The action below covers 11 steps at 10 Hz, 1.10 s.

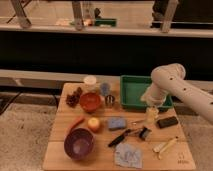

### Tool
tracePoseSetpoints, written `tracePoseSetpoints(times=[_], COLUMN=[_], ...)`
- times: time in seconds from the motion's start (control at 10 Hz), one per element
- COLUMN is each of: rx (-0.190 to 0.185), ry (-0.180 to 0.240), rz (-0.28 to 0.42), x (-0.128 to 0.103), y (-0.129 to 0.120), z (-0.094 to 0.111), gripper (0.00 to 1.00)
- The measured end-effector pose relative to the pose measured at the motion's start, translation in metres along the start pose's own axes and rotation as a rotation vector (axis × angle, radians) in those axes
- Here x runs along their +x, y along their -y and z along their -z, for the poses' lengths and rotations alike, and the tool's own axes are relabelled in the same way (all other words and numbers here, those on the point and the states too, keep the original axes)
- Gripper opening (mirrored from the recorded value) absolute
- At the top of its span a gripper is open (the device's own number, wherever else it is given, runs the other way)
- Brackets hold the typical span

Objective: Place sponge in red bowl

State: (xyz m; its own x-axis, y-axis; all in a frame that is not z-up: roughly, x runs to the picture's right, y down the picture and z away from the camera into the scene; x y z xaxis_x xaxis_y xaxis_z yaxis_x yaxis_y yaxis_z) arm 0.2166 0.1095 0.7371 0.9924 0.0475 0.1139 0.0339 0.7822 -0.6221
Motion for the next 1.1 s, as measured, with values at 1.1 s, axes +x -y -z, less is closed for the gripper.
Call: tracePoseSetpoints(times=[1.1], rx=[-0.043], ry=[0.041], rz=[0.054], x=[-0.037], y=[0.003], z=[-0.031], gripper=[0.8])
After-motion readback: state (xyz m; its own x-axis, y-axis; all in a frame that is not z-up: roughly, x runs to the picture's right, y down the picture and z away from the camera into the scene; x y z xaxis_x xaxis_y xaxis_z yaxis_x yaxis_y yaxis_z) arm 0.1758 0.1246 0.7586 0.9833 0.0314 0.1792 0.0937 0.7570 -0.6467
